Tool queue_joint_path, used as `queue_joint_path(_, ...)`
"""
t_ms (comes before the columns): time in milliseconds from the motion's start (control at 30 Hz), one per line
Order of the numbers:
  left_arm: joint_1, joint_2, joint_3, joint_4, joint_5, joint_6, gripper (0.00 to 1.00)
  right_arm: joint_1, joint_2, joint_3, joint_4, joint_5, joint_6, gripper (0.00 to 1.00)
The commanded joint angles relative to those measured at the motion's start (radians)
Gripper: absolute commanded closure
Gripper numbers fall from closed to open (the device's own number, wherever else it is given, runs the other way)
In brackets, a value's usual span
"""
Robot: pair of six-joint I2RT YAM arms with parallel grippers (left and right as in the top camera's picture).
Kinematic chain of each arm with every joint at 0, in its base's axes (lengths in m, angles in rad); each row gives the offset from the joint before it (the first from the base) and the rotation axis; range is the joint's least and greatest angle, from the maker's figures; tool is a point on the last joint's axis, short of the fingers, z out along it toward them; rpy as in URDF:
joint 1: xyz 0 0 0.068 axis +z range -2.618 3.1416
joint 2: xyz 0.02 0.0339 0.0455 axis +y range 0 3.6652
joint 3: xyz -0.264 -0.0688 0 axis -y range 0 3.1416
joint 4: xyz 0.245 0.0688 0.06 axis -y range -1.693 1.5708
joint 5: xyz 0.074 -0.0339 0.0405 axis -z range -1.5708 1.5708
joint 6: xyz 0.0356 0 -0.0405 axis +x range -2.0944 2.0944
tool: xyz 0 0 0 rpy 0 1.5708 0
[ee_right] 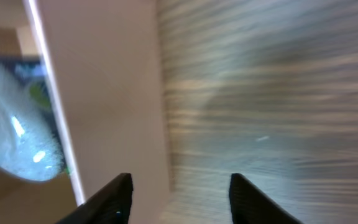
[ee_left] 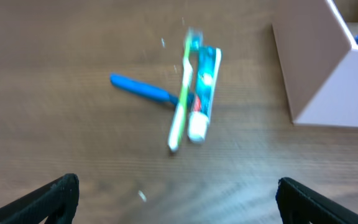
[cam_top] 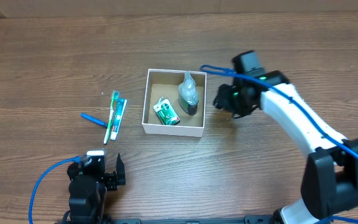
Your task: Pack container
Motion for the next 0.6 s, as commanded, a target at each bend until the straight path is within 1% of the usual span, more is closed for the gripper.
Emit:
queue_joint_path(0,0.005,-0.010,-0.013,0.072,-0.043,0.213,0.00,-0.126,-0.091,0.002,-0.023,-0.011,0.004,0.28)
queue_joint_path(67,0.005,-0.010,-0.013,0.077,-0.032,0.212,0.00,-0.189,-0.111,0.002,-0.040,-0.026,0.004,0.18)
queue_joint_path(100,0.005,-0.010,-0.013,0.087,-0.005,0.212,0.00,-0.214,-0.117,0.002,-0.046,-0.031,0.004,0.14)
queue_joint_path(133,0.005,-0.010,-0.013,0.105,0.037,0.211,0.00,-0.236,-0.122,0.002,-0.052,-0.035,0.005,0.05)
queue_joint_path(167,0.005,-0.010,-0.013,0.127,0.088,0.211,0.00,-0.257,-0.123,0.002,-0.057,-0.038,0.005,0.00)
queue_joint_path(300,0.005,-0.010,-0.013,0.178,0.286,0.170,0.00,-0.309,-0.123,0.002,-0.082,-0.040,0.004,0.00)
queue_joint_path(333,0.005,-0.010,-0.012,0.190,0.320,0.169,0.00,-0.314,-0.123,0.002,-0.084,-0.040,0.004,0.00)
queue_joint_path(400,0.005,-0.010,-0.005,0.231,0.373,0.117,0.00,-0.317,-0.123,0.002,-0.086,-0.040,0.004,0.00)
queue_joint_path(467,0.005,-0.009,0.028,0.258,0.370,0.027,0.00,-0.317,-0.123,0.002,-0.086,-0.040,0.004,0.00)
queue_joint_path(533,0.005,0.012,0.098,0.272,0.296,-0.069,0.00,-0.317,-0.122,0.002,-0.085,-0.040,0.004,0.00)
queue_joint_path(567,0.005,0.032,0.135,0.270,0.256,-0.084,0.00,-0.317,-0.122,0.002,-0.085,-0.040,0.004,0.00)
